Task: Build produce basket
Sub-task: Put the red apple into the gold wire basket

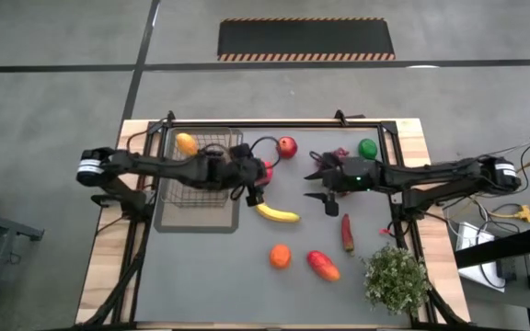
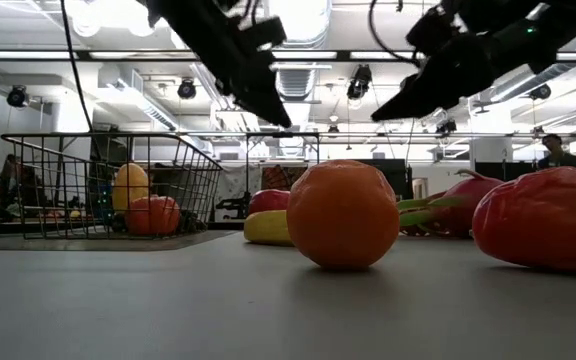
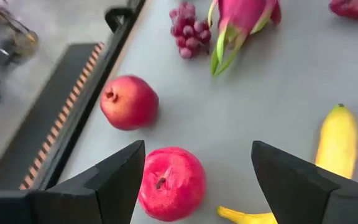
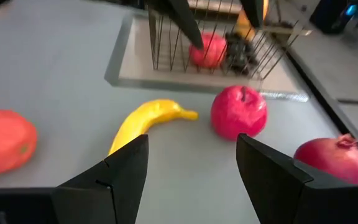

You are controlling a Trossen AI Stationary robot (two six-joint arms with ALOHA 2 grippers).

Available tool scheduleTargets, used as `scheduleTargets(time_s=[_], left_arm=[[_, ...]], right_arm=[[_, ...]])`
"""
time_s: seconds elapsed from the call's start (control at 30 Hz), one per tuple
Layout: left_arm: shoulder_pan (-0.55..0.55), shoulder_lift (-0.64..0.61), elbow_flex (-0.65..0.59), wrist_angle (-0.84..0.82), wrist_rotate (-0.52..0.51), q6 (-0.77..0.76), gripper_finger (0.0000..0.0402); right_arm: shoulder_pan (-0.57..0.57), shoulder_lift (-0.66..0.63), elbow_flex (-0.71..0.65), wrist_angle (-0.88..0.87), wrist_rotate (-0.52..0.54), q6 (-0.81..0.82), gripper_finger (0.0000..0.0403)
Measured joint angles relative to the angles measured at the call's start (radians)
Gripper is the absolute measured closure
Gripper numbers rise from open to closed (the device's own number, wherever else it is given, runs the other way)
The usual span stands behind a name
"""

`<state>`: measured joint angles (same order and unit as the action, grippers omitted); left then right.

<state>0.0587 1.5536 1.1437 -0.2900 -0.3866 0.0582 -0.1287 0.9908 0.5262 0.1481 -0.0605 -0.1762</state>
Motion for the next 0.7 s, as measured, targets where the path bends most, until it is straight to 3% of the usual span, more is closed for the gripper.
scheduleTargets(time_s=[0.33, 0.7], left_arm=[[0.086, 0.113, 0.150, -0.117, 0.065, 0.035, 0.0126], [0.091, 0.108, 0.161, -0.118, 0.065, 0.062, 0.0126]], right_arm=[[0.000, -0.120, -0.074, 0.051, 0.000, 0.002, 0.0174], [0.000, -0.106, -0.076, 0.050, 0.000, 0.001, 0.0174]])
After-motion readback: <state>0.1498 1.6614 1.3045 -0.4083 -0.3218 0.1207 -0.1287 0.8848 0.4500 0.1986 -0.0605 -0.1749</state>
